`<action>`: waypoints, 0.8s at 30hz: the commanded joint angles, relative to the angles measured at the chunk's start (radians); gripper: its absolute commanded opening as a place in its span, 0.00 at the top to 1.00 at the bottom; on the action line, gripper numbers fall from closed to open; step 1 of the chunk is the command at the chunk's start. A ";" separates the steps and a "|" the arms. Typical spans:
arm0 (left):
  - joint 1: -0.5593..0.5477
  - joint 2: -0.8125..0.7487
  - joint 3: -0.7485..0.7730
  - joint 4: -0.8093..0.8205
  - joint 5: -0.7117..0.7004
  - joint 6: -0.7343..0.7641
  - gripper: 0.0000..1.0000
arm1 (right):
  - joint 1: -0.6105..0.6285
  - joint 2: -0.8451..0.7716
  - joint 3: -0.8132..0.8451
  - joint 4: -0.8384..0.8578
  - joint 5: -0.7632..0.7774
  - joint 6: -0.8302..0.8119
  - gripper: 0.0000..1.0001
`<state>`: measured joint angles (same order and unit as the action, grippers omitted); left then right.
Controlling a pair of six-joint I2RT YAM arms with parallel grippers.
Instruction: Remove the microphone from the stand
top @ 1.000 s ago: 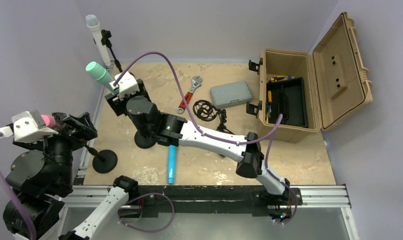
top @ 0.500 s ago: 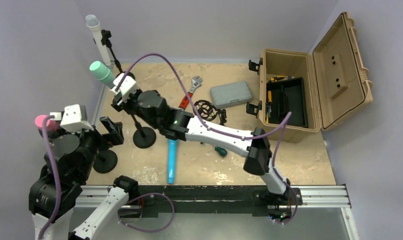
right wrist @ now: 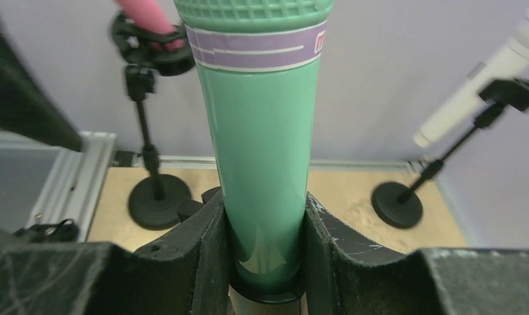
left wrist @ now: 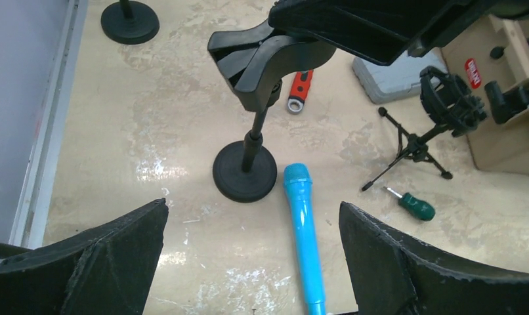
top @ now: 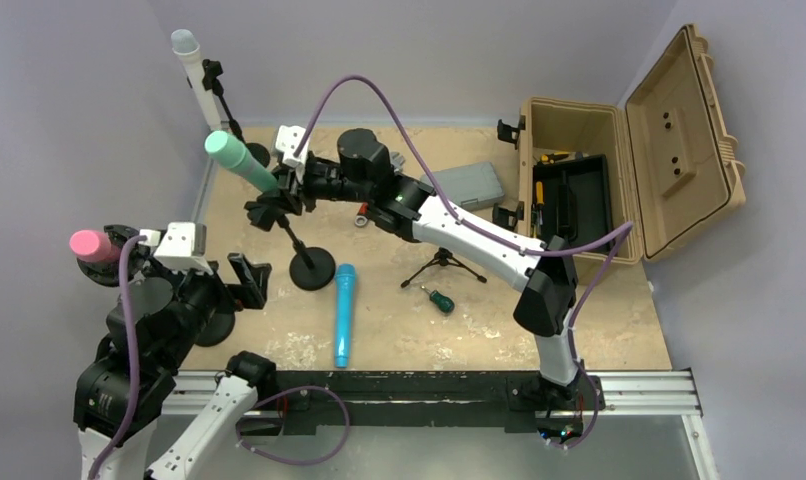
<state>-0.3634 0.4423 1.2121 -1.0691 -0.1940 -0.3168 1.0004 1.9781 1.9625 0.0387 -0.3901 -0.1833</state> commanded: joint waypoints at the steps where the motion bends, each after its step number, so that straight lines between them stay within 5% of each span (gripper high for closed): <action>1: -0.003 0.015 -0.056 0.044 0.026 0.134 0.00 | 0.023 -0.005 0.042 0.039 -0.256 -0.017 1.00; 8: -0.003 0.042 -0.203 0.235 -0.136 0.202 0.00 | 0.017 0.020 0.059 0.010 -0.326 -0.022 1.00; 13: -0.002 -0.034 -0.440 0.642 -0.090 0.386 0.00 | -0.001 0.024 0.067 -0.009 -0.350 -0.017 1.00; 24: 0.039 0.012 -0.498 0.845 0.068 0.476 0.00 | -0.015 0.038 0.078 -0.036 -0.385 -0.018 1.00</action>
<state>-0.3454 0.4667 0.7254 -0.3813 -0.2230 0.1001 0.9844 2.0094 2.0018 0.0406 -0.7216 -0.2276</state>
